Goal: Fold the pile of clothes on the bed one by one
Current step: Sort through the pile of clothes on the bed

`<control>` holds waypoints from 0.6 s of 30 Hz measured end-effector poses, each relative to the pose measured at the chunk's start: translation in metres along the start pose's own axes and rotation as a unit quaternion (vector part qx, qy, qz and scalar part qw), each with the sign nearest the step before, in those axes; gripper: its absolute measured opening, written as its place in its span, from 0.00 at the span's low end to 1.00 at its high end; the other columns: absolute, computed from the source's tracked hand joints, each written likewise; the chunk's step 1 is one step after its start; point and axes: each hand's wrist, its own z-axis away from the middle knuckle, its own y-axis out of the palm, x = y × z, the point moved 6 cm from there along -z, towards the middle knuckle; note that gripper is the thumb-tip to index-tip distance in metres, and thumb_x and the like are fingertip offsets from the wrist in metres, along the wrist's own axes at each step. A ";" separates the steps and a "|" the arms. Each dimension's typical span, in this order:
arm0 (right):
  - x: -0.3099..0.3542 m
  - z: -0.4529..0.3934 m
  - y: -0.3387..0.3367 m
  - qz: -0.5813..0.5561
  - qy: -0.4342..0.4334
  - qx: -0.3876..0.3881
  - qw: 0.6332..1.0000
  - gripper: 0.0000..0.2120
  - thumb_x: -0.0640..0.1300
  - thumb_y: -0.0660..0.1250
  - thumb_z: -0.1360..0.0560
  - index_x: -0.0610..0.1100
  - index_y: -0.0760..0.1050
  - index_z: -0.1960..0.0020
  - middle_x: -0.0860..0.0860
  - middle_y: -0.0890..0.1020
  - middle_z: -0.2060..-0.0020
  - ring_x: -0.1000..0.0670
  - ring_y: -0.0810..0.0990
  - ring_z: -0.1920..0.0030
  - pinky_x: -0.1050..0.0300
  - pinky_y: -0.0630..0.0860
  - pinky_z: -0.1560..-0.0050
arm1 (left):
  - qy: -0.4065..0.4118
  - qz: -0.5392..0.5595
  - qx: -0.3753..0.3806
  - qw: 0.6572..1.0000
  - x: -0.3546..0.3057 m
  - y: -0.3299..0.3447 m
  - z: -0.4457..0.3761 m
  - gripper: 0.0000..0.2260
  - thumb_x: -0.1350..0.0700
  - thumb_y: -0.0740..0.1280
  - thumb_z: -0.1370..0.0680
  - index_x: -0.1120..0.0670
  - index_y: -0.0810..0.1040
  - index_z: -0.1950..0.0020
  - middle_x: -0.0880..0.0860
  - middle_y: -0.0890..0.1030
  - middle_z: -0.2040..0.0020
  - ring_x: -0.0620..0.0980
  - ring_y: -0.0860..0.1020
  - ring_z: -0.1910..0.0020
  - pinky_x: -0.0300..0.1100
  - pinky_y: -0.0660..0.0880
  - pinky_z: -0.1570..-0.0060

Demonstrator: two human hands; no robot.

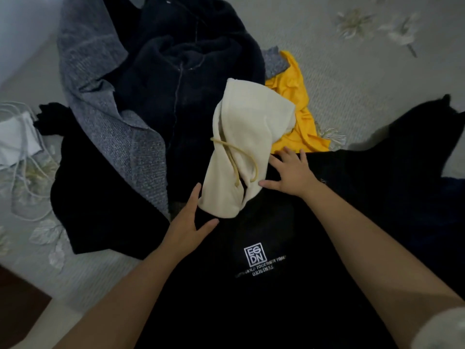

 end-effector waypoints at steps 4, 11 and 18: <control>0.006 0.005 -0.011 -0.037 -0.056 -0.065 0.996 0.33 0.58 0.64 0.27 0.46 0.59 0.28 0.40 0.78 0.56 0.40 0.76 0.52 0.54 0.64 0.57 | -0.030 0.020 0.046 0.998 0.005 -0.002 -0.004 0.40 0.50 0.68 0.26 0.28 0.35 0.41 0.38 0.58 0.36 0.39 0.60 0.38 0.32 0.56 0.39; 0.005 0.094 -0.057 -0.017 -0.078 -0.242 0.967 0.23 0.43 0.73 0.33 0.39 0.76 0.40 0.41 0.76 0.73 0.40 0.76 0.71 0.51 0.74 0.67 | 0.027 0.088 0.034 0.995 -0.020 -0.014 0.006 0.34 0.61 0.63 0.23 0.40 0.41 0.33 0.33 0.53 0.36 0.34 0.54 0.35 0.11 0.51 0.50; 0.036 0.198 -0.131 0.047 -0.084 -0.347 0.933 0.19 0.41 0.80 0.42 0.39 0.82 0.53 0.45 0.73 0.78 0.45 0.74 0.78 0.64 0.69 0.77 | 0.205 -0.157 -0.086 0.962 -0.095 -0.066 0.068 0.22 0.49 0.58 0.21 0.54 0.63 0.29 0.57 0.78 0.46 0.53 0.76 0.50 0.41 0.72 0.55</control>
